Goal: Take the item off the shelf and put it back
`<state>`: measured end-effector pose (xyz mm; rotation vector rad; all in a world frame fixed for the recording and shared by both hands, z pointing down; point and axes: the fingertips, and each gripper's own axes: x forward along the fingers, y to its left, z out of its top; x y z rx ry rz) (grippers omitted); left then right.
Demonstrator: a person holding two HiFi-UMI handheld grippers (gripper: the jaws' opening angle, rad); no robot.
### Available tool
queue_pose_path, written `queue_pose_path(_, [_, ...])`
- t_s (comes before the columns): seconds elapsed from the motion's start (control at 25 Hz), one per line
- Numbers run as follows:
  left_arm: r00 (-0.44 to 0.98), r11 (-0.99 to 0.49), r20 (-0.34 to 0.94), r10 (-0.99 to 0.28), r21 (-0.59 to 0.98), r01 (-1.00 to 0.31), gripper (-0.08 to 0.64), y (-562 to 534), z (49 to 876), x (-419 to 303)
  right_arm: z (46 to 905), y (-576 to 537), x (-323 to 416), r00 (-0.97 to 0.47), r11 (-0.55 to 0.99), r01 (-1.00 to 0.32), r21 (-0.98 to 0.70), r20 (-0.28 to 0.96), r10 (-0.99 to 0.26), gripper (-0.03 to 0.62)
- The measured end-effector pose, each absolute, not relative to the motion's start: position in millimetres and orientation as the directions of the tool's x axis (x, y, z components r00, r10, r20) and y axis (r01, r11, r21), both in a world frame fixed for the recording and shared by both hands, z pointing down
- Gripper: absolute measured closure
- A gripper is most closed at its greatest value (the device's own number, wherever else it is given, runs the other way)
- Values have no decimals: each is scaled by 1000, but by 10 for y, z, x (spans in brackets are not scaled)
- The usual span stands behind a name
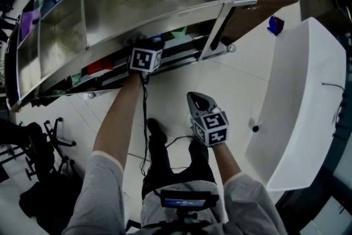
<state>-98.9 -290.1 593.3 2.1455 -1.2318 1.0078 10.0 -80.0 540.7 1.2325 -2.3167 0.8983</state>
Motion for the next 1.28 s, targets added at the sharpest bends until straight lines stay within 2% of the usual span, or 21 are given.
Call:
queue_pose_path(0.04, [328,-477,776,-538,40,-878,354,-2908,5925,-989,5405,-801,104,-550,414,-835,-362,579,-602,583])
queue_pose_path(0.08, [320,-453,770,-552,45,-891,481,-2920,5922,-1016,5403,-801,107,-549,413,-836,-362,580,-602,583])
queue_pose_path(0.12, [309,-424,763,-568,51,-904,557,-2936,5921,-1064,5400,-799,108,-549,413,-836,-362,580,-602,583])
queue_pose_path(0.76, [325,-485,761,-561,15,-874,557,-2806,5859,-1093,5426,-773,122,-548,407,-837,-367,581,-602,583])
queue_pose_path(1.04, [329,-500,732,-597,-19,-866,557,-2773,5656,-1091,5390,-785,117,-549,408,-836,-367,577,-605,583])
queue_pose_path(1.28, [314,-455,682,-660,-30,-890,557,-2724,5445,-1175,5303,-809,107,-550,410,-835,-366,571,-609,583])
